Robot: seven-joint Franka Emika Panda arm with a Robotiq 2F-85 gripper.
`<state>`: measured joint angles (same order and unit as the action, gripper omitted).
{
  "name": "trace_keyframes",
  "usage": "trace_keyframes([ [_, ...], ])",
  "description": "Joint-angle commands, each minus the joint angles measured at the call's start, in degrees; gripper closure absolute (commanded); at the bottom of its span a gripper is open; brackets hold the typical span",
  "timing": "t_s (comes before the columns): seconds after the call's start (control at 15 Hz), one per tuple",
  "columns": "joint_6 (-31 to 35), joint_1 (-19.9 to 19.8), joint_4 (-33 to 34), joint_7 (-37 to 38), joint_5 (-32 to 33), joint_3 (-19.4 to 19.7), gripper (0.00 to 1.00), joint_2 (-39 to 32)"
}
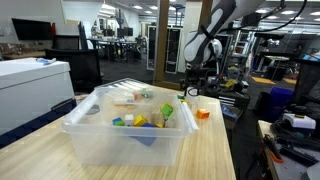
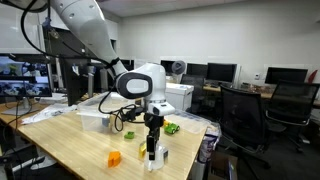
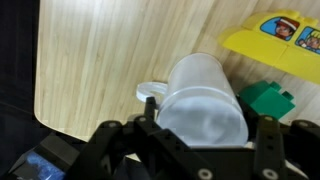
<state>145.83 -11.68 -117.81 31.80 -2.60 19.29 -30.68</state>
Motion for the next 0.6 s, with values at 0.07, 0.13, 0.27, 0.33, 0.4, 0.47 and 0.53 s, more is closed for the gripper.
trace_keyframes([
  [0.07, 0.3, 1.0, -3.3, -1.0, -1.1, 0.3, 0.49, 7.5],
  [0.13, 0.5, 1.5, -4.4, -1.1, -1.0, 0.0, 0.49, 11.4],
  [0.27, 0.7, 1.9, -4.8, -1.3, -1.0, -0.4, 0.49, 14.3],
  [0.33, 0.8, 2.1, -5.1, -1.4, -1.0, -0.8, 0.49, 16.1],
  [0.4, 1.2, 2.4, -6.0, -1.5, -0.9, -1.5, 0.49, 19.7],
  [0.47, 1.4, 2.7, -6.6, -1.9, -1.1, -2.2, 0.49, 21.6],
  [0.53, 1.8, 2.9, -7.4, -2.0, -0.9, -2.9, 0.49, 23.4],
])
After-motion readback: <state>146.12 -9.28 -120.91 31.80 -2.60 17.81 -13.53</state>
